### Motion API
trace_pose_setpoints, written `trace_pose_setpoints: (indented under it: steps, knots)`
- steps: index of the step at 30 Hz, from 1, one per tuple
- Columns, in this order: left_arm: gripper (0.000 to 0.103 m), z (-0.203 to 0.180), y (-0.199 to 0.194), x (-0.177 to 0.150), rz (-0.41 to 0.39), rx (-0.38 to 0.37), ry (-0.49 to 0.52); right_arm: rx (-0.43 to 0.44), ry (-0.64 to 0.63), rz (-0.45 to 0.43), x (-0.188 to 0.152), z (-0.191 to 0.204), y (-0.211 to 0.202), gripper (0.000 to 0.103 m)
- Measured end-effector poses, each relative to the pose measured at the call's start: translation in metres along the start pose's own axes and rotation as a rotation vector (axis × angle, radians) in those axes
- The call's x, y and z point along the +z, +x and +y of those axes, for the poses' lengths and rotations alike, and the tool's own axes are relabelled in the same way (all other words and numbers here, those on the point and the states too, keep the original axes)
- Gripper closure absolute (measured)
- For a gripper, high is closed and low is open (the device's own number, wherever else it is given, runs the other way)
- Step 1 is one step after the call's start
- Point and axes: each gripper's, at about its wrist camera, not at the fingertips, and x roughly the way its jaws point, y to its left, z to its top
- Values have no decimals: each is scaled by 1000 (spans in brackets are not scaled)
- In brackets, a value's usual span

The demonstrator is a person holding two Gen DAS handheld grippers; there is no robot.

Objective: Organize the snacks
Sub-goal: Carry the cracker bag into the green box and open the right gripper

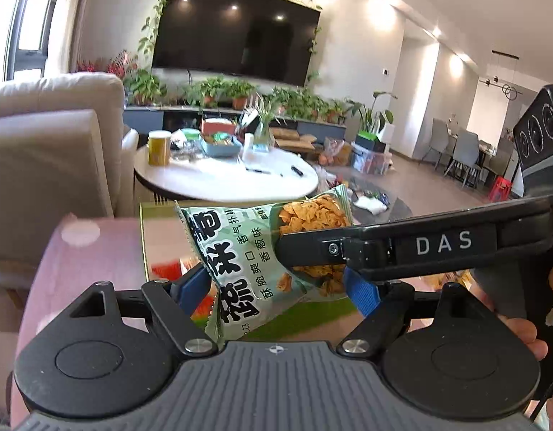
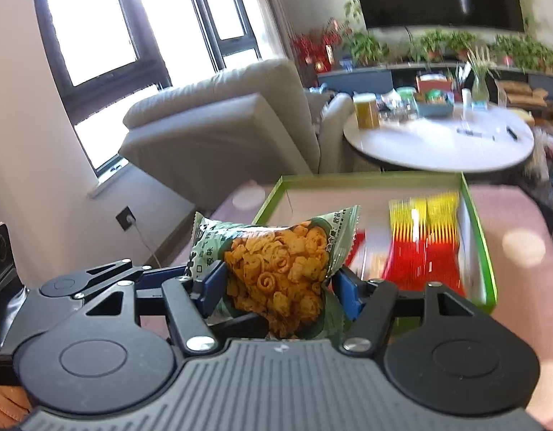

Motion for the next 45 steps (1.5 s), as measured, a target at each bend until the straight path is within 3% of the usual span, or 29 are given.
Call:
trace_pose_setpoints:
  steps: [14, 31, 35, 45]
  knots:
    - [24, 30, 54, 38, 27, 48, 0, 34, -20, -39, 37, -23, 41, 39]
    - [24, 65, 130, 33, 124, 105, -33, 37, 27, 20, 42, -56, 104, 39]
    - [24, 73, 131, 26, 134, 155, -38, -78, 16, 11, 38, -63, 117, 38]
    - [24, 70, 107, 25, 111, 151, -55, -77, 34, -16, 32, -59, 77, 39]
